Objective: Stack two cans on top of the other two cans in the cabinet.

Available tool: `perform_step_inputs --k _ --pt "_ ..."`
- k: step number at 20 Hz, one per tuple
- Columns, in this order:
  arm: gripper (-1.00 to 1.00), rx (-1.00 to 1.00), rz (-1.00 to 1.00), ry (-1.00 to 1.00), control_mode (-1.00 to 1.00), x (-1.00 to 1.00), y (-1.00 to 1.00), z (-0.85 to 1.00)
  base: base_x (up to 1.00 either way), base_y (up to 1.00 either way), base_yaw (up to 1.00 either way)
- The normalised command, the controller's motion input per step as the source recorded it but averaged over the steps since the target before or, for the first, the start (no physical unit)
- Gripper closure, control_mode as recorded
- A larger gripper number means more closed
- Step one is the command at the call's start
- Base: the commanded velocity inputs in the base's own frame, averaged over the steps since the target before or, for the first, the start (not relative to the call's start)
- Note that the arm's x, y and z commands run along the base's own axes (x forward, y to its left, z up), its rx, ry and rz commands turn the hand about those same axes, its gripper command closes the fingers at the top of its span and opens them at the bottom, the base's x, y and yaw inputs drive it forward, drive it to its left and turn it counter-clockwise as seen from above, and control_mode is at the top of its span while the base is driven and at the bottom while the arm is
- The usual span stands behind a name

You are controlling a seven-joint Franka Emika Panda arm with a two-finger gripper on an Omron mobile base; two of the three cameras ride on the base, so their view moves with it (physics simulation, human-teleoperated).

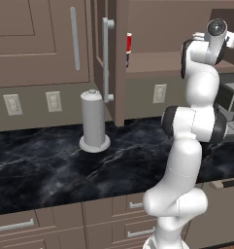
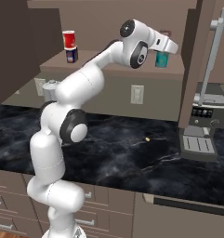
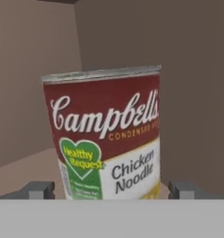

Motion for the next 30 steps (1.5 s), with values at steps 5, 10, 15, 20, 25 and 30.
perform_step_inputs --k 5,10,15,20,25,30 --pt "-1.0 0.0 0.0 -0.02 -1.0 -0.06 0.02 -0.01 0.0 0.0 0.0" --pt "-1.0 0.0 0.0 -0.01 -1.0 -0.14 0.03 -0.02 0.0 0.0 0.0" --pt "-1.0 0.0 0.0 0.0 -1.0 -0.03 0.11 -0.09 0.0 0.0 0.0" --pt "-1.0 0.0 0.0 0.0 -1.0 0.0 0.14 -0.1 0.0 0.0 0.0" --pt "-1.0 0.0 0.0 0.0 -1.0 -0.16 0.13 -0.03 0.0 0.0 0.0" --pt "-1.0 0.0 -0.04 0.0 -1.0 -0.48 0.23 -0.02 0.0 0.0 0.0"
